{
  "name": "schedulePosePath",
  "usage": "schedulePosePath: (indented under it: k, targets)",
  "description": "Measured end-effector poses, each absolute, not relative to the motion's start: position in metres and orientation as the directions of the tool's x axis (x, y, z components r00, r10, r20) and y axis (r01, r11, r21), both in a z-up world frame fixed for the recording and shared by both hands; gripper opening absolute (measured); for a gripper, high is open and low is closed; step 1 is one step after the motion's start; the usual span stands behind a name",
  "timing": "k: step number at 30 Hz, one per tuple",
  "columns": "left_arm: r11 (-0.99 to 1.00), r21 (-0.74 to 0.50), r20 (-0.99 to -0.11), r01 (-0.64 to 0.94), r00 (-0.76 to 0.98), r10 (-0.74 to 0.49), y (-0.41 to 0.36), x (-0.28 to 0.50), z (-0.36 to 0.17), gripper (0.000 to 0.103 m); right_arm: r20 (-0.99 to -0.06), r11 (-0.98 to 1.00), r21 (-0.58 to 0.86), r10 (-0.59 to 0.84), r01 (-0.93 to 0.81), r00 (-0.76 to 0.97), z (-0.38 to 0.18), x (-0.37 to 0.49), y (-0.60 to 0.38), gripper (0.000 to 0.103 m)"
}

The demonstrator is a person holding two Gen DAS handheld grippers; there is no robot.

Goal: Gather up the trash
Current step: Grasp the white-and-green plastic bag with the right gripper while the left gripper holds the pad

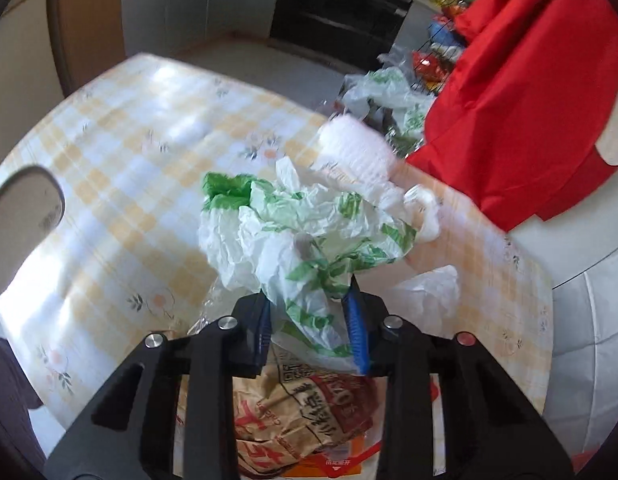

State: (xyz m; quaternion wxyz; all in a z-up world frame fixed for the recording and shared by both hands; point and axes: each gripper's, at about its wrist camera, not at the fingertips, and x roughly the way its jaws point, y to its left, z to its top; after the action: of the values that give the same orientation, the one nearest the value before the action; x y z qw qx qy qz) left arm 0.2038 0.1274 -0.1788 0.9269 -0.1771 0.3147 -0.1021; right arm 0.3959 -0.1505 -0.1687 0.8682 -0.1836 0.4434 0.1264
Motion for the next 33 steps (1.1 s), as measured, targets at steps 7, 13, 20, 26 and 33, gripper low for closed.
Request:
schedulePosePath:
  k: [7,13,20,26,33]
  targets:
    - [0.902,-0.425,-0.503,0.077,0.808,-0.306,0.135,0.186,-0.16,0.013,-0.698,0.936,-0.117,0.161,-0.333,0.698,-0.103,0.36,-0.176,0.03]
    - [0.912,-0.394,-0.464,0.114,0.832,-0.304,0.13,0.164,-0.13,0.013,-0.617,0.936,-0.04,0.252,-0.35,0.746,-0.054,0.312,-0.193,0.03]
    - [0.913,-0.381,-0.431,0.145,0.846,-0.314,0.123,0.129,-0.108,0.013,-0.59,0.921,0.047,0.338,-0.387,0.733,-0.035,0.251,-0.203,0.03]
    - [0.909,-0.381,-0.407,0.169,0.852,-0.329,0.118,0.095,-0.099,0.013,-0.588,0.909,0.082,0.376,-0.409,0.716,-0.036,0.188,-0.211,0.03]
    - [0.912,-0.364,-0.408,0.187,0.849,-0.337,0.112,0.056,-0.099,0.013,-0.592,0.897,0.138,0.414,-0.42,0.691,-0.053,0.118,-0.217,0.03]
